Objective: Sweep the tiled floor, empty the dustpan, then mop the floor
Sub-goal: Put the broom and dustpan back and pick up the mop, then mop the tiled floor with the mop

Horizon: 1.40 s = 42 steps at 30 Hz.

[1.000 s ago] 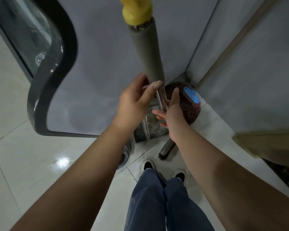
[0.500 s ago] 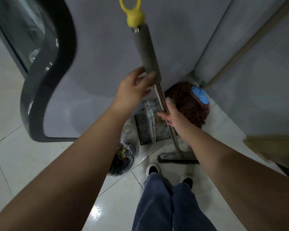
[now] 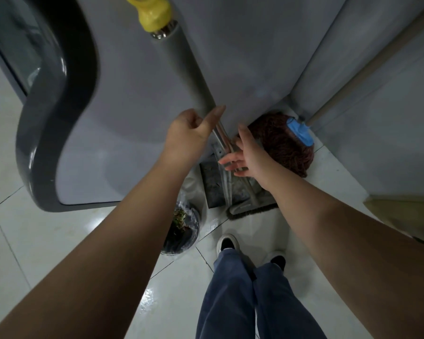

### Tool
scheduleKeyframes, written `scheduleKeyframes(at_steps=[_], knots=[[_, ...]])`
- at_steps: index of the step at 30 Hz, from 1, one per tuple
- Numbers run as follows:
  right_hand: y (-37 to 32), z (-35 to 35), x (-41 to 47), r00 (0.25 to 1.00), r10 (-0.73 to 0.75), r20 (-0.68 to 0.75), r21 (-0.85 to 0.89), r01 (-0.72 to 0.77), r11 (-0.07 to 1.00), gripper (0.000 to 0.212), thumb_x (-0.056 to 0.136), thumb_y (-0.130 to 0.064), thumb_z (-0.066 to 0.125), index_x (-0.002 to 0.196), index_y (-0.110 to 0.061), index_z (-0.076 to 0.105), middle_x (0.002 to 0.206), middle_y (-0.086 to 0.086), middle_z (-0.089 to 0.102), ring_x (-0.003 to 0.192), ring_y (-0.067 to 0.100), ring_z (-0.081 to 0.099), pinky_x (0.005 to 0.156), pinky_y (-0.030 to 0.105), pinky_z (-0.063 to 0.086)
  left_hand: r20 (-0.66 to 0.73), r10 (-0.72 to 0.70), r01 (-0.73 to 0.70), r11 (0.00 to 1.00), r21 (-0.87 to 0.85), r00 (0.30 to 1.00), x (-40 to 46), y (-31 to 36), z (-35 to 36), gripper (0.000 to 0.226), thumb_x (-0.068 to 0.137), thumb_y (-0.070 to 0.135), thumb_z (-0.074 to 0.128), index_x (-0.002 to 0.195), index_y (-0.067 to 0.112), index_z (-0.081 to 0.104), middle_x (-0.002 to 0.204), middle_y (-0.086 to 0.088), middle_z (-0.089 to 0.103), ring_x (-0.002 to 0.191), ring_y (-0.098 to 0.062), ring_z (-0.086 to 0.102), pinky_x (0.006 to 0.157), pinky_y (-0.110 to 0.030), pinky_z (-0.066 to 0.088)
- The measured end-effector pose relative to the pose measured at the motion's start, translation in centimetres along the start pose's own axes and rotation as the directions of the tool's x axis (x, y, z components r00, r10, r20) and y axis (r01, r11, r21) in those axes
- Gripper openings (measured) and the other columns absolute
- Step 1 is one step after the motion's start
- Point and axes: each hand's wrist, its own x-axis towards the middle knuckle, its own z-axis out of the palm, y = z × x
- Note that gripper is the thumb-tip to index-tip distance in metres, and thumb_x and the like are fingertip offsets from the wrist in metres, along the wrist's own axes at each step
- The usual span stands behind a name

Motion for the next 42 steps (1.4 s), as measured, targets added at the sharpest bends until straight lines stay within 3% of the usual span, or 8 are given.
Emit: scheduleKeyframes(at_steps=[9,13,18,26,28,32,38,42], knots=[[-0.4,-2.0,-3.0,0.997,0.074,-0.012,0.044,-0.073,0.996,0.072,0.093,-0.061,0.012,0.141,-0.014,0.037,0.113,0.017,0.066,0.095,0.024,0.060,0.093,0.036,0.040,0.071,-0.081,0.067,0.981,0.184,0.994,-1.8,-1.4,-0.2,0.026,0.091,0.040,0.053,0.082,0.017,0.062,0.083,-0.006,0.060,0.084,-0.017,0.056,0.090,-0.042,0.048],[-2.4,-4.3,-6.1,0.996,0.065,-0.062,0.084,-0.059,0.995,0.069,0.096,-0.057,0.013,0.136,-0.010,0.045,0.117,0.020,0.064,0.081,0.021,0.058,0.089,0.034,0.042,0.125,-0.150,0.133,0.982,0.132,0.981,-3.8,0.3,-0.8,0.039,0.094,0.035,0.049,0.084,0.003,0.069,0.072,-0.004,0.065,0.062,-0.006,0.062,0.072,-0.018,0.050],[-6.2,-8.6,-11.7,0.985,-0.021,-0.173,0.182,0.053,0.982,0.069,0.096,-0.057,0.013,0.131,-0.010,0.049,0.084,0.008,0.064,0.069,0.016,0.055,0.068,0.027,0.040,0.194,-0.002,-0.010,0.998,0.062,0.981,-5.9,7.7,1.6,0.036,0.096,0.025,0.048,0.099,-0.007,0.066,0.072,-0.001,0.062,0.052,0.007,0.058,0.057,-0.002,0.043],[-11.5,-19.8,-21.4,0.851,-0.234,-0.470,0.294,0.400,0.868,0.073,0.097,-0.054,0.017,0.126,0.002,0.052,0.119,0.026,0.061,0.069,0.018,0.054,0.063,0.024,0.039,0.394,0.203,-0.245,0.968,0.060,0.896,-6.8,21.3,8.6,0.038,0.098,0.031,0.044,0.100,0.000,0.066,0.073,-0.001,0.064,0.052,0.007,0.057,0.061,-0.017,0.042],[-12.4,-23.2,-22.3,0.818,-0.254,-0.517,0.301,0.451,0.840,0.076,0.096,-0.055,0.022,0.129,0.007,0.049,0.127,0.029,0.055,0.084,0.022,0.053,0.075,0.030,0.047,0.406,0.201,-0.239,0.970,0.043,0.891,-6.4,24.3,11.2,0.036,0.098,0.033,0.043,0.091,0.005,0.065,0.066,0.005,0.066,0.055,0.004,0.058,0.062,-0.019,0.042],[-14.8,-29.9,-20.0,0.778,-0.290,-0.558,0.120,0.421,0.899,0.066,0.096,-0.054,0.028,0.135,-0.004,0.046,0.133,0.014,0.052,0.117,0.024,0.050,0.106,0.039,0.037,0.366,0.179,-0.199,0.980,0.018,0.913,-4.9,28.4,15.7,0.037,0.096,0.041,0.043,0.085,0.013,0.064,0.074,0.005,0.065,0.072,-0.006,0.059,0.068,-0.020,0.044],[-18.1,-35.5,-15.7,0.773,-0.430,-0.466,-0.075,0.450,0.890,0.070,0.090,-0.053,0.046,0.147,-0.015,0.028,0.150,0.005,0.033,0.137,0.021,0.032,0.103,0.030,0.026,0.256,0.175,-0.191,0.981,0.036,0.951,-2.8,31.4,20.5,0.040,0.096,0.046,0.038,0.101,0.014,0.062,0.099,0.000,0.063,0.093,-0.011,0.056,0.073,-0.018,0.044],[-20.0,-36.9,-13.7,0.771,-0.521,-0.366,-0.076,0.533,0.843,0.042,0.087,-0.044,0.058,0.119,-0.017,0.056,0.116,-0.001,0.055,0.122,0.020,0.046,0.093,0.029,0.034,0.189,0.108,-0.112,0.994,0.011,0.976,-2.9,31.8,21.6,0.042,0.096,0.047,0.038,0.102,0.014,0.062,0.100,-0.001,0.063,0.094,-0.013,0.055,0.071,-0.018,0.044]])
